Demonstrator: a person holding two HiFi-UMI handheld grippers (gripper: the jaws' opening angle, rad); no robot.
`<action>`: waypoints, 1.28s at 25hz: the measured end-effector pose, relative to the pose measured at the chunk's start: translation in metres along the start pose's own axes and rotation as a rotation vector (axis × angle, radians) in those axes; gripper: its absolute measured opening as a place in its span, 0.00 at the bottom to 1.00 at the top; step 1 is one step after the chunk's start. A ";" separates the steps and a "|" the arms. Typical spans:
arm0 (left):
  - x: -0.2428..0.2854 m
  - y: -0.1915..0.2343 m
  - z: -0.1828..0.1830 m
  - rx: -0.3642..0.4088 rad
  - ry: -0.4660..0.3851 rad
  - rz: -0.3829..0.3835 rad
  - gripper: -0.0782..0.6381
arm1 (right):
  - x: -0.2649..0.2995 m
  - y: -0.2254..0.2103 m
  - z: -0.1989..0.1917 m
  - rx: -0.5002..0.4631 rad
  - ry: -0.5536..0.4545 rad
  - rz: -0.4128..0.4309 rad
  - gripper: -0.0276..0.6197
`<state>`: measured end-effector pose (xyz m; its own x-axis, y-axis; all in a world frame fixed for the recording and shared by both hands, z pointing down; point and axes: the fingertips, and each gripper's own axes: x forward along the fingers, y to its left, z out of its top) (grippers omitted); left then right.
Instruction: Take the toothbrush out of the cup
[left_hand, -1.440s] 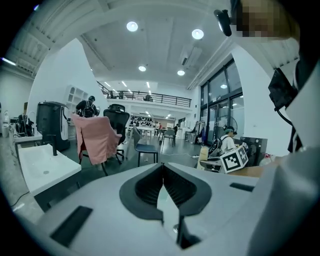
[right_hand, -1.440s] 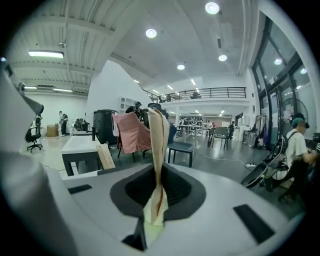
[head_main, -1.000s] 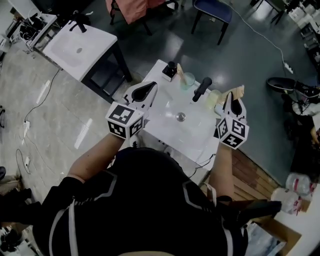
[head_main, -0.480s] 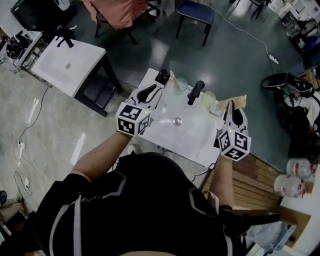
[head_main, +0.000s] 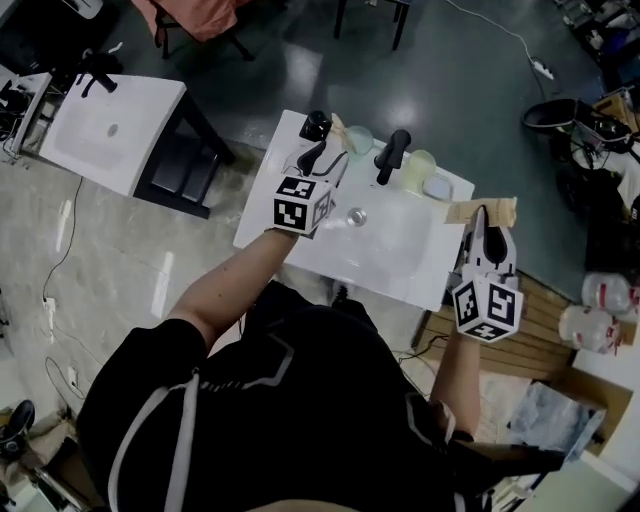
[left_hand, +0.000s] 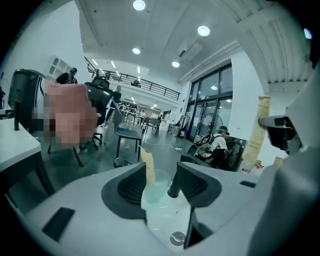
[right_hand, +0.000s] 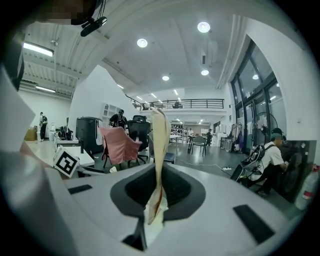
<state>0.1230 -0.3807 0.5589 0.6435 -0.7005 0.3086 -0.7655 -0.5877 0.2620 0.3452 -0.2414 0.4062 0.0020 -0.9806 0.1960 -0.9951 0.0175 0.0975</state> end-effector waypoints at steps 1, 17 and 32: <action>0.008 0.004 -0.005 -0.004 0.007 0.010 0.36 | -0.003 0.000 -0.002 0.000 0.006 -0.006 0.09; 0.088 0.036 -0.037 -0.092 0.027 0.087 0.36 | -0.019 -0.028 -0.041 0.018 0.054 -0.050 0.09; 0.081 0.026 -0.001 -0.071 0.009 0.122 0.16 | -0.010 -0.045 -0.028 0.056 0.004 -0.002 0.09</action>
<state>0.1548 -0.4527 0.5914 0.5462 -0.7608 0.3503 -0.8359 -0.4686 0.2858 0.3925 -0.2266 0.4267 0.0042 -0.9799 0.1996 -0.9990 0.0045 0.0436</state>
